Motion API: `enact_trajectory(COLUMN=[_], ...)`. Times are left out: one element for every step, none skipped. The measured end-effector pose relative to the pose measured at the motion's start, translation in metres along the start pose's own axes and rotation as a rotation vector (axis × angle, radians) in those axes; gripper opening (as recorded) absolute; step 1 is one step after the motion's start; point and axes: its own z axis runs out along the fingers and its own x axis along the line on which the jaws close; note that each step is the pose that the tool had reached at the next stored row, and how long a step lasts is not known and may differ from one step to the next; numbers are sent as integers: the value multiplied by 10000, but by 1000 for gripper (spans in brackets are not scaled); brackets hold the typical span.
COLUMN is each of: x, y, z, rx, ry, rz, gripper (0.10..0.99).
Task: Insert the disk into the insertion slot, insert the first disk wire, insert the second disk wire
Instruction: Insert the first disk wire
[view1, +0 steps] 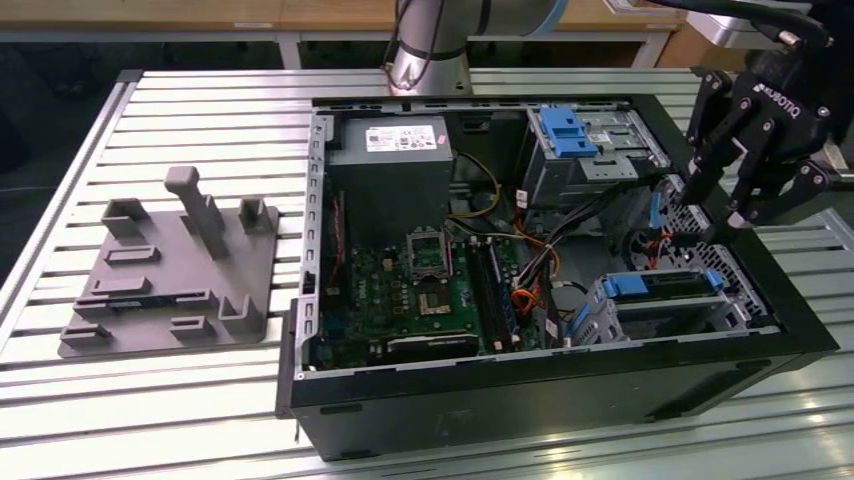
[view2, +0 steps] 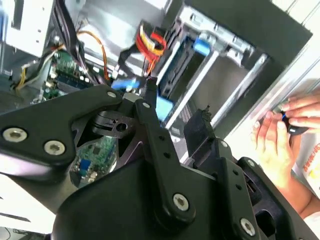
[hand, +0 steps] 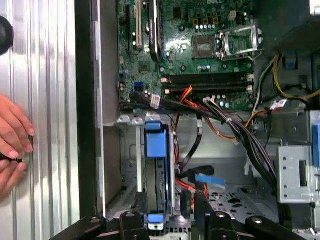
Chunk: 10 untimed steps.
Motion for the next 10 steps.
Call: enact_trajectory(x=[-14, -27, -56, -73, -93, -113, -130, -143, -152, -158], y=[-44, -88, -174, -195, -205, -206, -205, -204, -204, -203], z=[11, 21, 48, 58, 70, 83, 97, 110, 123, 137], rx=[0, 1, 1, 3, 4, 5, 5, 5, 3, -1], ry=[7, 15, 27, 48, 72, 98, 127, 156, 176, 183], rz=[1, 1, 0, 2, 3, 9, 22, 42, 76, 119], gripper=[498, 498, 498, 498, 498, 498, 498, 498, 486, 486])
